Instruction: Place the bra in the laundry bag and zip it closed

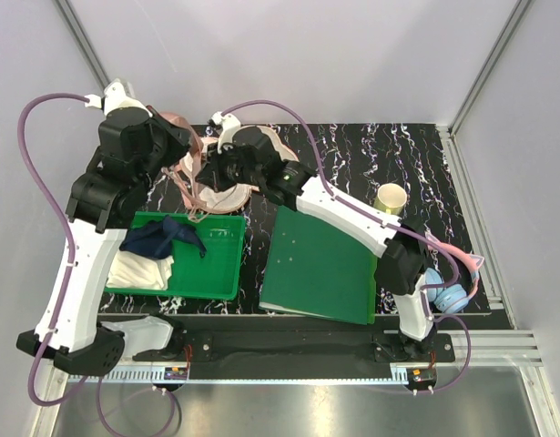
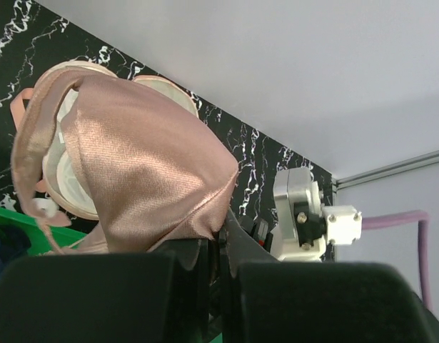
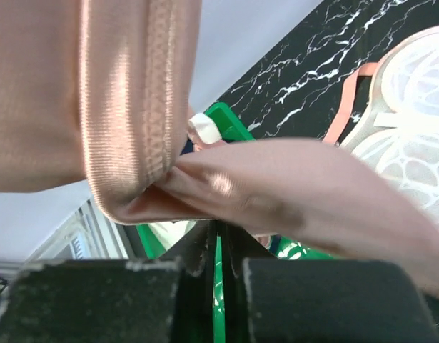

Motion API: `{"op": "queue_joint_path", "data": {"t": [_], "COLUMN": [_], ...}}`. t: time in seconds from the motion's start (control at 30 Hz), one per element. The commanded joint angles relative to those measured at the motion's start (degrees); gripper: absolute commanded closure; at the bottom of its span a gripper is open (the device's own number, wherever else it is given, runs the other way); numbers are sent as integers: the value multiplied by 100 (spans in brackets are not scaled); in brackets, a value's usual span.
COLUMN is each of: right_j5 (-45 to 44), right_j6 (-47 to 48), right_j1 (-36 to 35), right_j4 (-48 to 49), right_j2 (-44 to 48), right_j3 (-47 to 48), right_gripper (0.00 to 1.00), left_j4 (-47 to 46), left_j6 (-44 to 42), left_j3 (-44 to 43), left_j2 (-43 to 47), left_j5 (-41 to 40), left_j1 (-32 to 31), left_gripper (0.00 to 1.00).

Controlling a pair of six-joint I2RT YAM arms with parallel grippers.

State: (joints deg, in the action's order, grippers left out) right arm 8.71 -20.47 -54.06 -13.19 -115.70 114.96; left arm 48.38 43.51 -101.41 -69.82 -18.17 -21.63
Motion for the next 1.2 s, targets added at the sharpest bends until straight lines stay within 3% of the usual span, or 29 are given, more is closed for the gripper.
{"op": "queue_joint_path", "data": {"t": [0.0,0.2,0.3,0.33,0.43,0.7,0.77,1.03,1.17], "right_j5": [533,1975,3361,4183,5408,6318,6292,7548,7365], "right_j6": [166,123,-132,-228,-492,-450,-423,-721,-844], "right_j1": [71,326,633,703,1073,1354,1355,1565,1662], "right_j4": [-306,-729,-738,-755,-852,-1036,-1063,-1045,-1019], "right_j2": [424,1382,1585,1603,1787,2095,2201,2244,2534], "right_j3": [-138,-1113,-1370,-1484,-1879,-2363,-2434,-2118,-2337], "right_gripper": [100,100,100,100,100,100,100,100,100], "left_j4": [-267,-540,-952,-1119,-1409,-2719,-2816,-3844,-3994], "left_j6": [-631,-1274,-1607,-1730,-2021,-1047,-1090,-1010,-1020], "left_j3": [94,709,982,1008,1096,2151,2142,2651,2985], "left_j2": [206,460,575,592,680,1173,1138,1251,1541], "left_j5": [94,604,1148,1576,2516,4223,4348,5763,5974], "left_j1": [27,27,36,36,97,756,774,765,765], "left_gripper": [100,100,100,100,100,100,100,100,100]}}
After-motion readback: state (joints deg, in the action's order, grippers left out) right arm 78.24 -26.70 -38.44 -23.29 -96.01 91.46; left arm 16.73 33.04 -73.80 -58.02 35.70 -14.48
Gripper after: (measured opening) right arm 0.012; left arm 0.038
